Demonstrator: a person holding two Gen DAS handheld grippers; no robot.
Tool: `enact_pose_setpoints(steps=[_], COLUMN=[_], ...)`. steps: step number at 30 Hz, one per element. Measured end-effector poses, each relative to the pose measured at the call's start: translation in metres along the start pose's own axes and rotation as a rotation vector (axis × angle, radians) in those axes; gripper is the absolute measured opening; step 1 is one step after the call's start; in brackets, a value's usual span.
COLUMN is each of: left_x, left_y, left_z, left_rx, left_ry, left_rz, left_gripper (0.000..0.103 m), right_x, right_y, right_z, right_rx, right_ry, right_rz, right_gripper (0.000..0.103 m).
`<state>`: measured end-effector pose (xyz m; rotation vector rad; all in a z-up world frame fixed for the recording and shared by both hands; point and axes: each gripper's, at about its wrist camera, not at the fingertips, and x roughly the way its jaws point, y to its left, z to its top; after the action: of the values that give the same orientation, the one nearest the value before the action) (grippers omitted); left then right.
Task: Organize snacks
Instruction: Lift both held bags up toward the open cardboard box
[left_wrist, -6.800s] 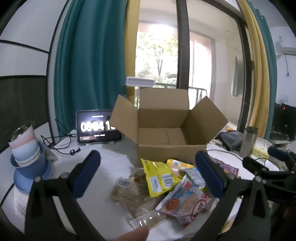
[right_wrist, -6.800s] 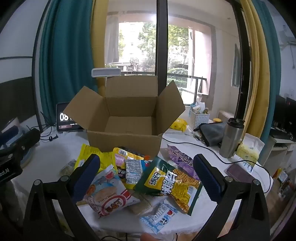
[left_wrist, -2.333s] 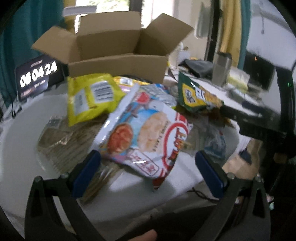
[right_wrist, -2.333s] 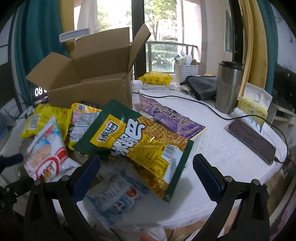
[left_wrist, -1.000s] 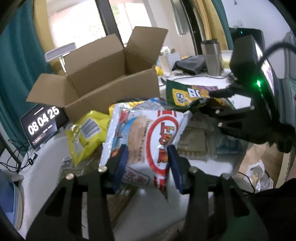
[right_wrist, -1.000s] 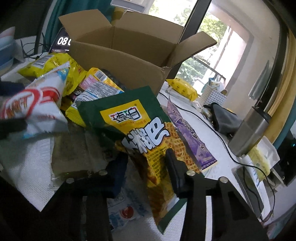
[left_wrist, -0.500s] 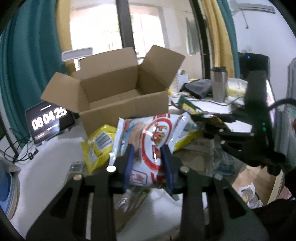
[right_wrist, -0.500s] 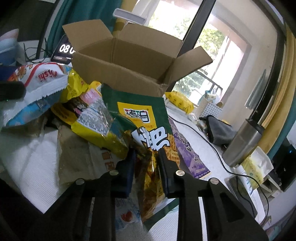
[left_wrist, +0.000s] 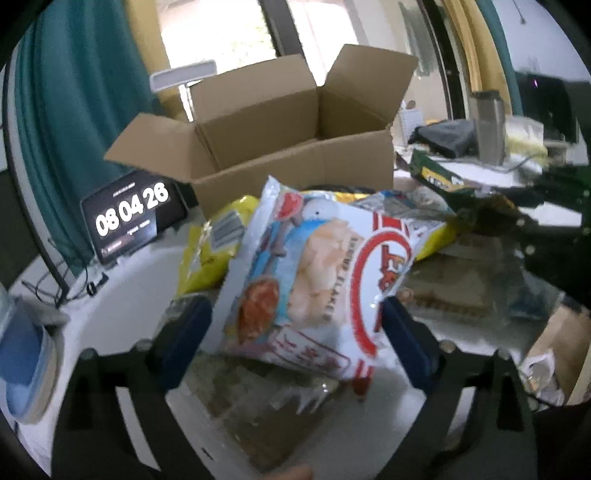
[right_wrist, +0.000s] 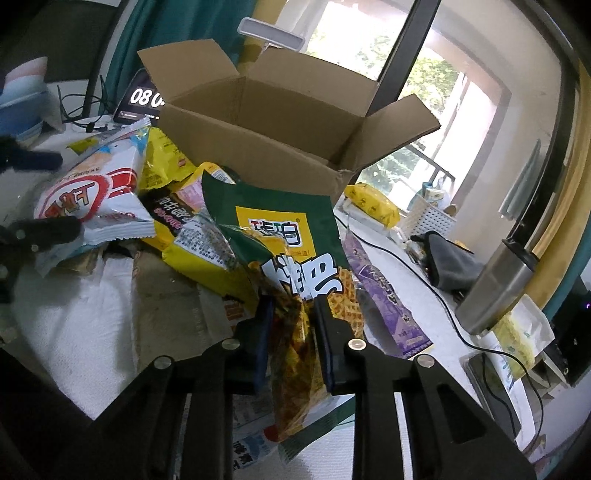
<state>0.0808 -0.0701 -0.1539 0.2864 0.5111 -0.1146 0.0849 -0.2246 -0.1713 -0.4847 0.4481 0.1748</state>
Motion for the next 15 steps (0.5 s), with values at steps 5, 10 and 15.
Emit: enact_pose_setpoints(steps=[5,10,15], left_x=[0.019,0.043,0.038], left_y=[0.005,0.021,0.031], left_z=[0.004,0.004,0.006], left_rx=[-0.016,-0.098,-0.114], left_ry=[0.044,0.144,0.138], left_rz=[-0.043,-0.172,-0.216], left_gripper=[0.101,0.100,0.078], right_x=[0.001,0.000,0.000], right_y=[0.000,0.000,-0.001], right_z=[-0.001,-0.003,-0.003], right_rx=[0.010,0.013,0.016], right_ry=[-0.001,-0.002,-0.006], right_rz=[0.017,0.030,0.029], right_gripper=[0.024,0.024,0.024])
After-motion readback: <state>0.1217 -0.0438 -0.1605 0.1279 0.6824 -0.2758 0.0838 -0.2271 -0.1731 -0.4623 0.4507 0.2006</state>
